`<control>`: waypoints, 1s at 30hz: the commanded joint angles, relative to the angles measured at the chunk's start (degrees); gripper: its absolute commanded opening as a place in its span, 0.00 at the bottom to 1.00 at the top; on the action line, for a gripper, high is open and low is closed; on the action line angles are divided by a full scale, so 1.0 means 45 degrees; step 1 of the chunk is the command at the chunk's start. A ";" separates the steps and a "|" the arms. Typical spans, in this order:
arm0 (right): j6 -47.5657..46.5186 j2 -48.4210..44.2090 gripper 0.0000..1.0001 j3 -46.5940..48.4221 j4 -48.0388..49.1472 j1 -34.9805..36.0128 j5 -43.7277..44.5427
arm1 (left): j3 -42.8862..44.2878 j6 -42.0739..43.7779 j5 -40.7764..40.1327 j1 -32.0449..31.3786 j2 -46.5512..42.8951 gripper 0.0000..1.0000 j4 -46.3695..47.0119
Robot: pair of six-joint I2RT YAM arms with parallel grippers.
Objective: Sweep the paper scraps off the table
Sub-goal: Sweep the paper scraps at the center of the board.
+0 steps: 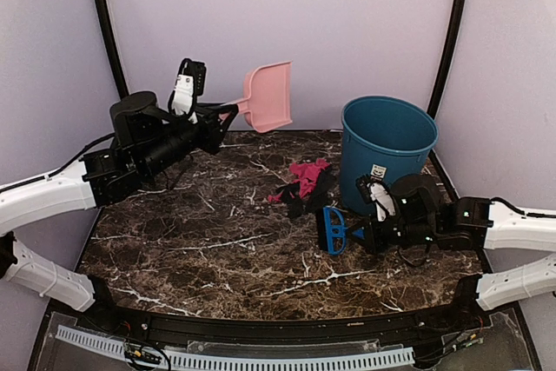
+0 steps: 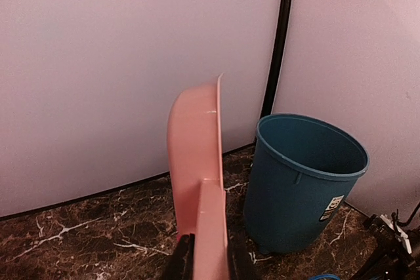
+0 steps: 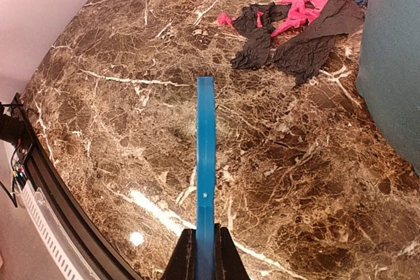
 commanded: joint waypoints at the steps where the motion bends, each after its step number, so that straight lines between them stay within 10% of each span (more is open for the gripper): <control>1: -0.0452 0.0417 0.00 0.0759 0.0831 -0.0087 0.0017 | -0.1395 -0.1637 -0.1919 0.0005 -0.2109 0.00 -0.0789; 13: -0.0886 0.1703 0.00 0.1540 0.1643 -0.0067 -0.0129 | -0.4352 -0.3393 -0.5247 0.0021 -0.4839 0.00 -0.3329; 30: -0.1504 0.3637 0.00 0.3575 0.1428 -0.0062 0.1786 | -0.5597 -0.7414 -0.2833 0.0054 -0.6156 0.00 -0.7182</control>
